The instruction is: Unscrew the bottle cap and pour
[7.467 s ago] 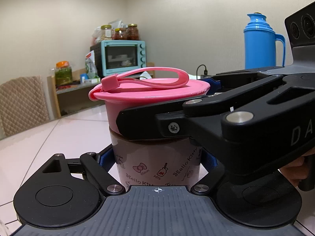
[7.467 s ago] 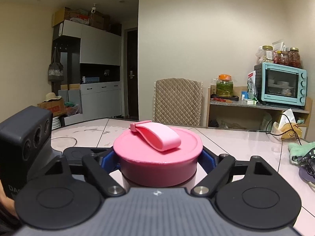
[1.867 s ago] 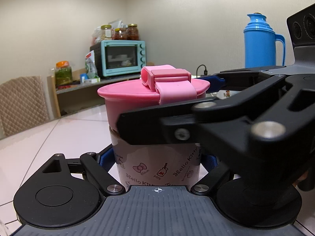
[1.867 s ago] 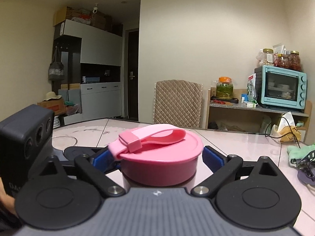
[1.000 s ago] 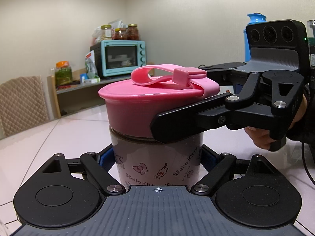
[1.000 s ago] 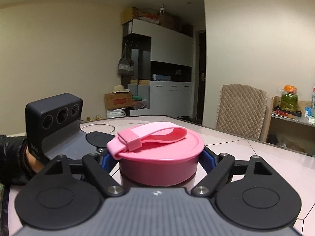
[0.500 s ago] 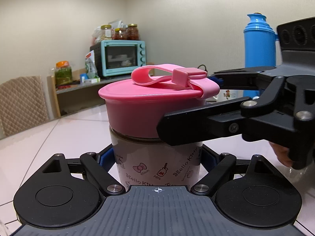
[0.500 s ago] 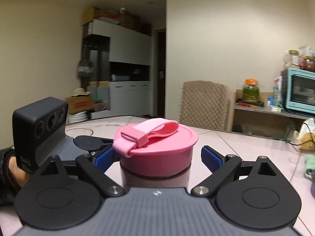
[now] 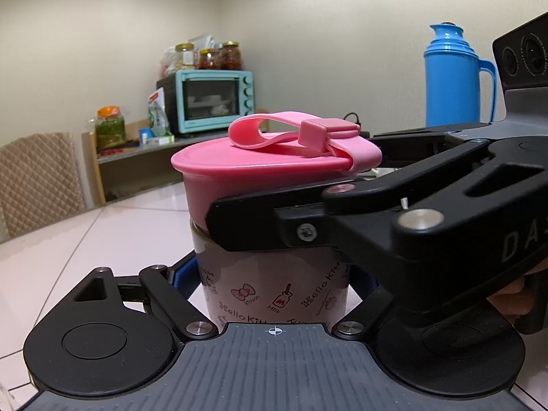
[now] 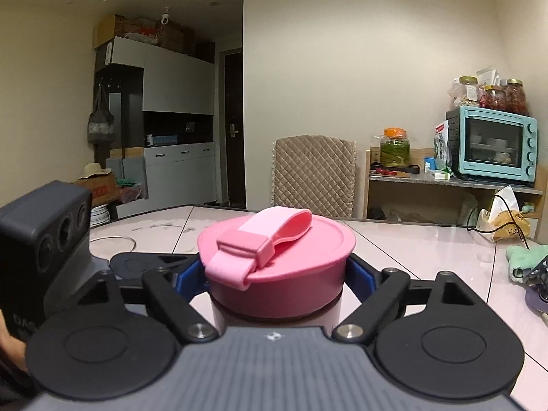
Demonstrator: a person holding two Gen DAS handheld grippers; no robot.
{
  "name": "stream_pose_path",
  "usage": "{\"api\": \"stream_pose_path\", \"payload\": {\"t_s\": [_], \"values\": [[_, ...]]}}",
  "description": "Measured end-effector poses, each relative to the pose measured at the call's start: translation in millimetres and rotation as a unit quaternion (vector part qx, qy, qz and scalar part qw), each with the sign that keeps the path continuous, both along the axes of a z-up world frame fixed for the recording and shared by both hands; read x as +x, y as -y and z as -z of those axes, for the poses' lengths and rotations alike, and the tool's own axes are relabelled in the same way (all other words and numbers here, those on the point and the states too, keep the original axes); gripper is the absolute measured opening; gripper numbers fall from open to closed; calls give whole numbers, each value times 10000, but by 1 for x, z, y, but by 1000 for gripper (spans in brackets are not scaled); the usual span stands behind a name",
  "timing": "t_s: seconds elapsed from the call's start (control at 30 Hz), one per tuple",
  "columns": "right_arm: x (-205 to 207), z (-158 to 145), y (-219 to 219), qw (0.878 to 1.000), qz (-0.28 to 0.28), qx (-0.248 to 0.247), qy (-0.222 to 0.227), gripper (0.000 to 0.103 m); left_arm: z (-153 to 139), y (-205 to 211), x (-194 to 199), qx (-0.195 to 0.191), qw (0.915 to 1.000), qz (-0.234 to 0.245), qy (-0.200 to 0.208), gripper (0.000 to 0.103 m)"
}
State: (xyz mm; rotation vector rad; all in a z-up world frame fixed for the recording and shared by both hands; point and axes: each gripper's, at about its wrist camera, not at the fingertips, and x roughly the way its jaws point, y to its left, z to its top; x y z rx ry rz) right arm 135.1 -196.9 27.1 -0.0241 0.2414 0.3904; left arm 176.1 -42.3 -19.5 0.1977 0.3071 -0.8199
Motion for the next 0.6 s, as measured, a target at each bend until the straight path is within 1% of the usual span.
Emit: {"api": "stream_pose_path", "payload": {"t_s": [0.1, 0.23, 0.33, 0.4, 0.43, 0.5, 0.6], "values": [[-2, 2, 1, 10000, -12, 15, 29, 85, 0, 0, 0, 1, 10000, 0, 1, 90], [-1, 2, 5, 9997, -216, -50, 33, 85, 0, 0, 0, -1, 10000, 1, -1, 90], [8, 0, 22, 9962, -861, -101, 6, 85, 0, 0, 0, -2, 10000, 0, -3, 90], [16, 0, 34, 9909, -1341, -116, -15, 85, 0, 0, 0, 0, 10000, 0, -1, 90], [19, -1, 38, 9887, -1498, -111, -24, 85, 0, 0, 0, 1, 10000, 0, -1, 90], [31, 0, 52, 9790, -2038, -47, 1, 85, 0, 0, 0, 0, 10000, 0, -1, 90], [41, 3, 64, 9672, -2537, 5, 126, 85, -1, 0, 0, 0, 10000, -1, -1, 90]]}}
